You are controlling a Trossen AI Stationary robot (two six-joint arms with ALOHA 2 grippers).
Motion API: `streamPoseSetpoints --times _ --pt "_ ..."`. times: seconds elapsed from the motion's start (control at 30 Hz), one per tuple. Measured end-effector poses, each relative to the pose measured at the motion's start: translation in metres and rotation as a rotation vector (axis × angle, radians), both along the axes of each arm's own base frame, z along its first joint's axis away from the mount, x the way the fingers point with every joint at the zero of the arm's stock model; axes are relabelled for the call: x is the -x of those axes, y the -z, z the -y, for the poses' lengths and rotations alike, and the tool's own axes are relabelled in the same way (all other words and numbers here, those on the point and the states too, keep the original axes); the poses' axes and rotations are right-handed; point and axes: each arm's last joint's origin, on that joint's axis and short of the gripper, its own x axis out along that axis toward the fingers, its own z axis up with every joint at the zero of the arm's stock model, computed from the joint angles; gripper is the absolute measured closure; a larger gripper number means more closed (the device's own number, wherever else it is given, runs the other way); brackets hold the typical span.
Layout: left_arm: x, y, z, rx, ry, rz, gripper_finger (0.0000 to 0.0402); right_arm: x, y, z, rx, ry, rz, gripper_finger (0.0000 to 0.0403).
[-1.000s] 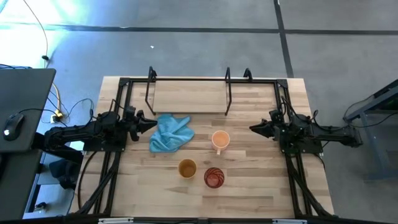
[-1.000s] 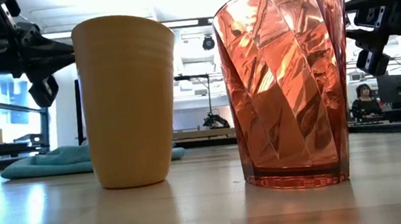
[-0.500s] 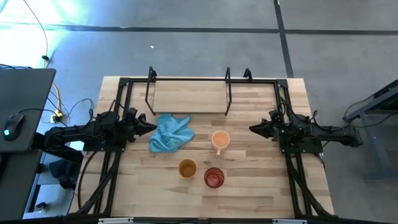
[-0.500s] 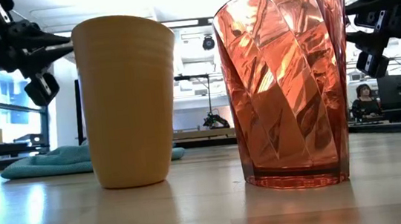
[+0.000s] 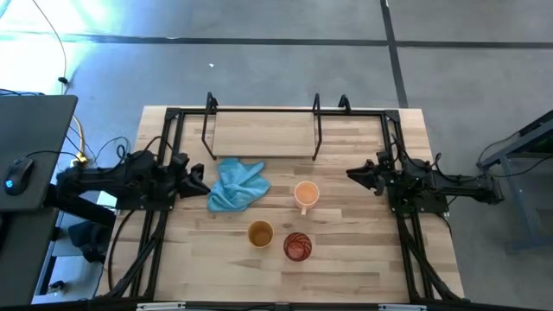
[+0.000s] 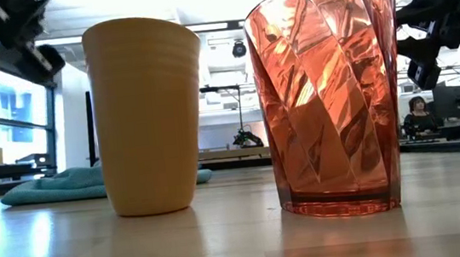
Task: Stack small to large cups/mugs on shelf
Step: Put the yellow cup on the shelf
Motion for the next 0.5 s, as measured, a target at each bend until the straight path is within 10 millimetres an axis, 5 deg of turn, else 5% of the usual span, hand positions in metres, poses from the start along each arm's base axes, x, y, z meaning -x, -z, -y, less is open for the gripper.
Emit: streamPoseSetpoints --times 0.23,0.5 --pt "-0.038 -0.037 0.014 -0.245 0.067 -0.122 0.0355 0.0 -0.001 0.002 0.047 0.059 0.003 0.0263" --pt "-0.099 -0.037 0.03 -0.356 0.094 -0.505 0.0355 0.0 -0.001 0.002 0.047 0.059 0.003 0.0263"
